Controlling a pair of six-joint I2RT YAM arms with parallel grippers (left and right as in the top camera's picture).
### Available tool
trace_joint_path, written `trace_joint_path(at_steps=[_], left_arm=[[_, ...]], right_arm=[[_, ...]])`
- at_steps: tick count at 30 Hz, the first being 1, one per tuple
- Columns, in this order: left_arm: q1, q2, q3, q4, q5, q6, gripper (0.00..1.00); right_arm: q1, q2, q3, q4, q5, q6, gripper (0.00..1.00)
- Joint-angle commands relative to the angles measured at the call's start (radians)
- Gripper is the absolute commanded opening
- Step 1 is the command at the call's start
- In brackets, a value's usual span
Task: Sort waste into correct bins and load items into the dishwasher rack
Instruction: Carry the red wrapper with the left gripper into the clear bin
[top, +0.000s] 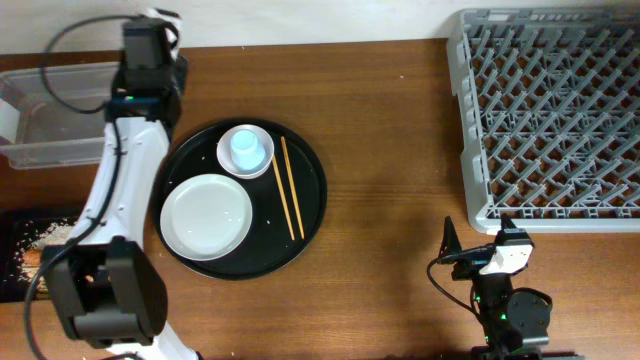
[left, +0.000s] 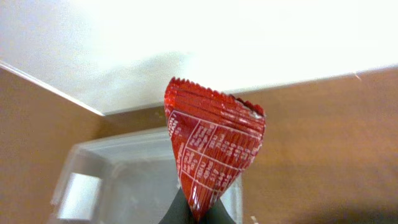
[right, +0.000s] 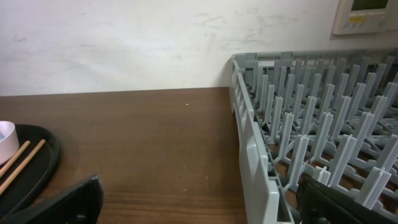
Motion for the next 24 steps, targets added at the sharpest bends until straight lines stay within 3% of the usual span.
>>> trace_joint_path(at_steps=[1,4,9,10,11,12,19,24], left_arm=[[0.107,-0.002,0.003,0.057,-0.027,-0.06,0.01],[0.213,0.046,0.003,0.061,0.016,-0.122,0.01],[0.348,0.14,0.003,0.024,0.163,-0.158,0.19],[0.369,0.16,0.003,0.019,0.195,-0.159,0.3],[0.385,0.172,0.003,0.019,0.219,-0.161,0.59],[0.393,0.178,0.003,0.021,0.235,-0.161,0.71],[0.401,0.149,0.004,0.087,0.275,-0.161,0.74],[0.37,0.045,0.004,0.032,0.287,-0.201,0.8]], right_arm=[[-0.006,-0.005,-0.005,-0.005,0.008,-0.007,0.98],[-0.006,-0.005,-0.005,-0.005,0.009,-0.007,0.98],[-0.006,-0.005,-0.005,-0.005,0.008,-0.007,0.98],[-0.006,-0.005,-0.005,-0.005,0.008,-0.007,0.98],[-0.006,-0.005,-0.005,-0.005,0.008,-0.007,0.98],[-0.006,-0.005,-0.005,-0.005,0.008,-0.007,0.98],[-0.006,-0.005,-0.005,-0.005,0.008,-0.007,0.98],[-0.006,-0.005,-0.005,-0.005,0.008,-0.007,0.98]])
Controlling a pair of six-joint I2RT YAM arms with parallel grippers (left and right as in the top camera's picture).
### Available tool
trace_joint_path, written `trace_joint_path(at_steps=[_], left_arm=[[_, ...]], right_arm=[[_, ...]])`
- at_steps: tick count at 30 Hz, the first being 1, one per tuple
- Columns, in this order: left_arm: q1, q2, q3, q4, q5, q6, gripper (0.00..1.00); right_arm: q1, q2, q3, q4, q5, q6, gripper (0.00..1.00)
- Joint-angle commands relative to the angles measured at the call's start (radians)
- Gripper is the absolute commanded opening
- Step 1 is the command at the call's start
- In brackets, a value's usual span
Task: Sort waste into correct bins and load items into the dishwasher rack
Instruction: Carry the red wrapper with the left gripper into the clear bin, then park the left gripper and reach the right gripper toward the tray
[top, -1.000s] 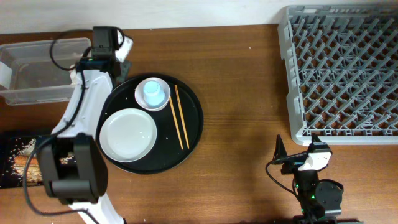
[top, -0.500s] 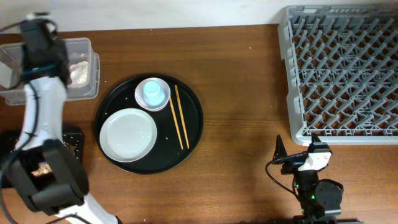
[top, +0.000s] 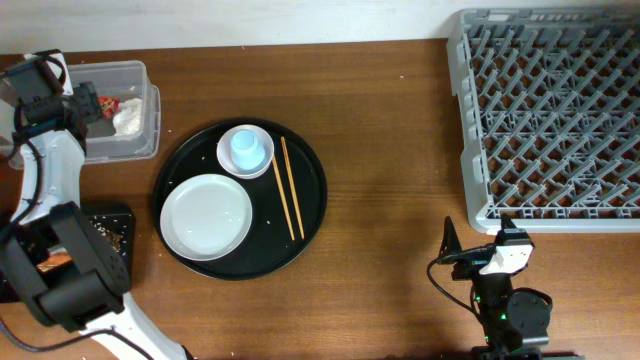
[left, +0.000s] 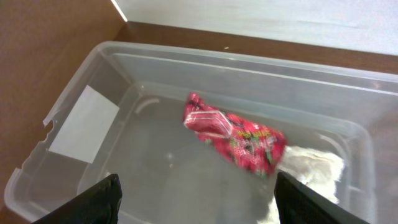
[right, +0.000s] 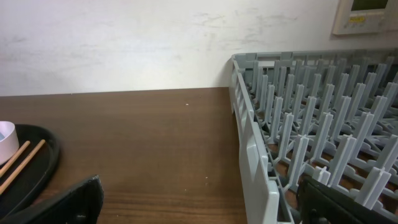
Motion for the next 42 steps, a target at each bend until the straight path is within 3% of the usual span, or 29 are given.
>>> trace_joint_path(at_steps=[1,3,5,6,9,11,15,18,22,32,35,38,40,42], left_arm=[[-0.036,-0.159,0.005,-0.038,0.035,-0.096,0.79],[-0.048,-0.219,0.005,-0.061,0.095,-0.14,0.8],[-0.06,-0.318,0.005,-0.129,0.262,-0.186,0.96],[-0.063,-0.353,0.005,-0.17,0.352,-0.205,0.99],[-0.069,-0.435,0.005,-0.334,0.618,-0.212,0.99],[-0.069,-0.456,0.005,-0.419,0.663,-0.212,0.99],[-0.072,-0.452,0.005,-0.547,0.654,-0.208,0.99],[-0.069,-0.452,0.005,-0.585,0.44,-0.208,0.99],[-0.067,-0.452,0.005,-0.601,0.307,-0.208,0.99],[-0.067,-0.452,0.005,-0.629,0.268,-0.208,0.99],[-0.067,-0.452,0.005,-0.629,0.268,-0.208,0.99],[-0.067,-0.452,0.005,-0.629,0.268,-0.208,0.99],[-0.067,-0.452,0.005,-0.629,0.268,-0.208,0.99],[-0.067,-0.452,0.005,-0.629,0.268,-0.208,0.99]], right_arm=[[-0.006,-0.005,-0.005,-0.005,0.008,-0.007,0.98],[-0.006,-0.005,-0.005,-0.005,0.009,-0.007,0.98],[-0.006,-0.005,-0.005,-0.005,0.008,-0.007,0.98],[-0.006,-0.005,-0.005,-0.005,0.008,-0.007,0.98],[-0.006,-0.005,-0.005,-0.005,0.009,-0.007,0.98],[-0.006,-0.005,-0.005,-0.005,0.008,-0.007,0.98],[-0.006,-0.005,-0.005,-0.005,0.008,-0.007,0.98],[-0.006,-0.005,-0.005,-0.005,0.008,-0.007,0.98],[-0.006,-0.005,-0.005,-0.005,0.008,-0.007,0.98],[-0.006,-0.005,-0.005,-0.001,-0.033,0.008,0.98],[-0.006,-0.005,-0.005,0.049,-0.314,0.224,0.98],[-0.006,-0.005,-0.005,0.146,-0.679,0.632,0.98],[-0.006,-0.005,-0.005,0.134,-0.88,0.813,0.98],[-0.006,-0.005,-0.005,0.153,-0.894,0.889,0.98]])
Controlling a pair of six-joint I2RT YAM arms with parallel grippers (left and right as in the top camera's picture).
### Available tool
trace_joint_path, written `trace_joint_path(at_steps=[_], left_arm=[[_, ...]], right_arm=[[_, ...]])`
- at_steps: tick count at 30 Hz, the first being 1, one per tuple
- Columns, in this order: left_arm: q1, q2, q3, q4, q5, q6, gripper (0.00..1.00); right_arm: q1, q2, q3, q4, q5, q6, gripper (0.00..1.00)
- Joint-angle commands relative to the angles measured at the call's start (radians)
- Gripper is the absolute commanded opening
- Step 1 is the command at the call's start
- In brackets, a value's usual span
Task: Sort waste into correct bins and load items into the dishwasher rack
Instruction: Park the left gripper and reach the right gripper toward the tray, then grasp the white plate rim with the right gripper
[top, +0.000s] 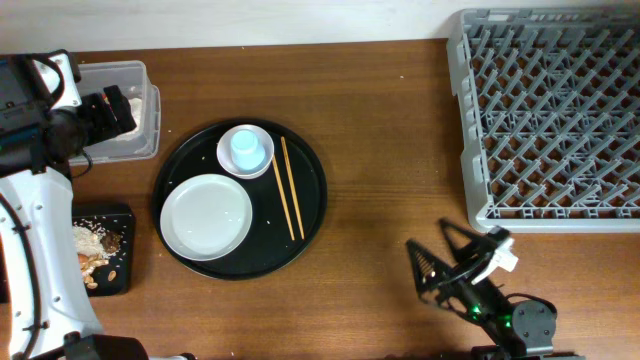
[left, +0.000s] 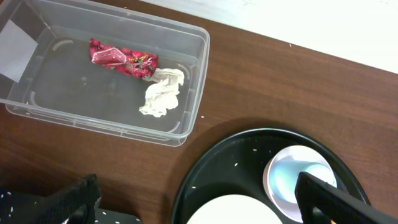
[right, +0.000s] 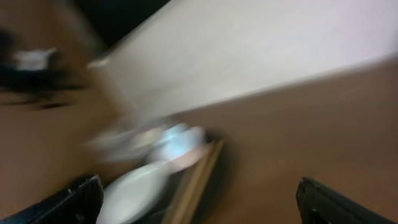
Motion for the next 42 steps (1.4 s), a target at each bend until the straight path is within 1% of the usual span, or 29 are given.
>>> trace_joint_path(at_steps=[1,3,7,9,11,13,15,18,21,22,24,26,27,30,32,34,37,38,40,42], left_arm=[[0.002,0.005,-0.002,-0.002,-0.008,-0.009,0.99],[0.002,0.005,-0.002,-0.002,-0.008,-0.009,0.99],[0.002,0.005,-0.002,-0.002,-0.008,-0.009,0.99],[0.002,0.005,-0.002,-0.002,-0.008,-0.009,0.99],[0.002,0.005,-0.002,-0.002,-0.008,-0.009,0.99],[0.002,0.005,-0.002,-0.002,-0.008,-0.009,0.99],[0.002,0.005,-0.002,-0.002,-0.008,-0.009,0.99],[0.002,0.005,-0.002,-0.002,-0.008,-0.009,0.99],[0.002,0.005,-0.002,-0.002,-0.008,-0.009,0.99],[0.002,0.005,-0.002,-0.002,-0.008,-0.009,0.99],[0.002,0.005,-0.002,-0.002,-0.008,-0.009,0.99],[0.002,0.005,-0.002,-0.002,-0.008,-0.009,0.99],[0.002,0.005,-0.002,-0.002,-0.008,-0.009,0.99],[0.002,0.005,-0.002,-0.002,-0.008,-0.009,0.99],[0.002,0.005,-0.002,-0.002,-0.008,-0.009,0.99],[0.002,0.005,-0.002,-0.002,-0.008,-0.009,0.99],[0.002,0.005,-0.002,-0.002,-0.008,-0.009,0.99],[0.002,0.005,-0.002,-0.002,-0.008,-0.009,0.99],[0.002,0.005,-0.002,-0.002,-0.008,-0.009,0.99],[0.002,0.005,-0.002,-0.002,-0.008,-0.009,0.99]], right_arm=[[-0.006,-0.005,-0.005,0.037,-0.286,0.377,0.98],[-0.006,-0.005,-0.005,0.121,-0.246,0.506,0.98],[-0.006,-0.005,0.0,0.314,-0.192,0.608,0.98],[-0.006,-0.002,0.029,0.31,-0.14,0.663,0.98],[-0.006,0.011,0.068,0.31,-0.113,0.665,0.98],[-0.006,0.043,0.129,0.308,-0.085,0.616,0.98],[-0.006,0.121,0.243,0.198,-0.055,0.515,0.98],[-0.006,0.295,0.459,-0.074,-0.054,0.322,0.98],[0.032,0.561,0.756,-0.395,-0.067,0.085,0.98],[0.051,0.616,0.814,-0.452,-0.065,0.045,0.98],[0.119,0.743,0.944,-0.584,-0.016,-0.021,0.98],[0.228,0.873,1.064,-0.703,0.103,-0.068,0.98],[0.346,0.978,1.147,-0.766,0.232,-0.08,0.98],[0.528,1.135,1.237,-0.79,0.386,-0.079,0.98],[0.671,1.294,1.313,-0.789,0.49,-0.047,0.98],[0.752,1.426,1.378,-0.787,0.524,-0.041,0.98],[0.829,1.629,1.487,-0.787,0.513,-0.041,0.98],[0.857,1.731,1.547,-0.787,0.497,-0.042,0.98],[0.88,1.843,1.619,-0.788,0.485,-0.036,0.98],[0.891,1.942,1.678,-0.787,0.485,0.038,0.98]])
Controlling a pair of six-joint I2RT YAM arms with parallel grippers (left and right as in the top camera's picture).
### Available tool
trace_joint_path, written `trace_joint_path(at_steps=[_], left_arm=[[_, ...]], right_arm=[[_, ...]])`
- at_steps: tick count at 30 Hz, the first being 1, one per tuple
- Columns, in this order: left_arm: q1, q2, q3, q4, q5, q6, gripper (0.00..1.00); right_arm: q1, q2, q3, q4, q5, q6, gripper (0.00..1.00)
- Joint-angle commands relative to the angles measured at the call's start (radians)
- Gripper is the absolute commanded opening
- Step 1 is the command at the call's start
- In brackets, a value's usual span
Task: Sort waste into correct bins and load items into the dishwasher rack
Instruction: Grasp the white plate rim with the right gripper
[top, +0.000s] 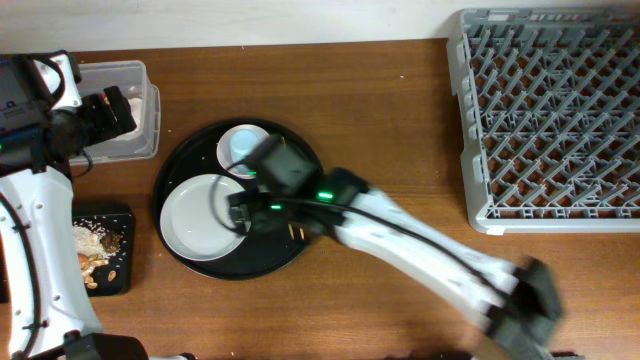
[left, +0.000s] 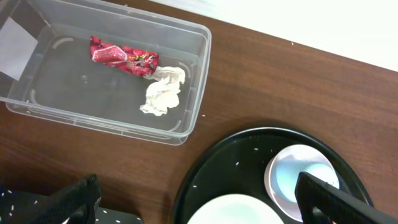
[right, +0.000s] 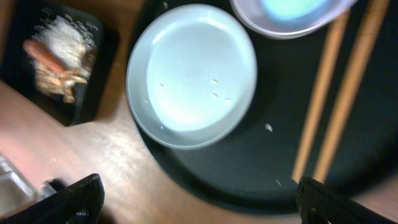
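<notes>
A black round tray (top: 300, 255) holds a white plate (right: 193, 74), a white bowl (left: 292, 180) with a pale blue inside, and two wooden chopsticks (right: 336, 93). My right gripper (right: 198, 186) hangs open over the tray's near-left part, just below the plate, holding nothing. In the overhead view the right arm (top: 400, 235) covers most of the chopsticks. My left gripper (left: 196, 186) is open and empty, high up between the clear bin (left: 193, 81) and the tray. In the bin lie a red wrapper (left: 121, 56) and a white crumpled tissue (left: 163, 93). The grey dishwasher rack (top: 550, 110) stands at the back right.
A black container (top: 100, 250) with food scraps sits left of the tray, also in the right wrist view (right: 59, 56). The left arm (top: 40, 230) runs along the table's left edge. Bare brown table lies between the tray and the rack.
My right arm was low at the table's front right; now it reaches across to the tray, gripper open above the plate's edge. The left arm and the bin's contents have not moved.
First my left gripper held the red wrapper above the clear bin. Then the wrapper lay in the bin beside the tissue and the gripper was open. Later the left gripper was higher, near the tray, and the right arm was moving. Now the right gripper is over the tray.
</notes>
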Motion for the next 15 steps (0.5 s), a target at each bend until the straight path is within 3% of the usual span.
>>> trace_joint_path(at_steps=[1,9,15], left_arm=[[0.002,0.002,-0.001,0.001,-0.003,-0.009,0.99],[0.002,0.002,-0.001,0.001,-0.003,-0.009,0.99],[0.002,0.002,-0.001,0.001,-0.003,-0.009,0.99]], right_arm=[[0.022,0.144,0.101,-0.004,0.019,0.112,0.98],[0.025,0.296,0.116,0.047,0.016,0.213,0.97],[0.045,0.339,0.116,0.089,0.021,0.247,0.63]])
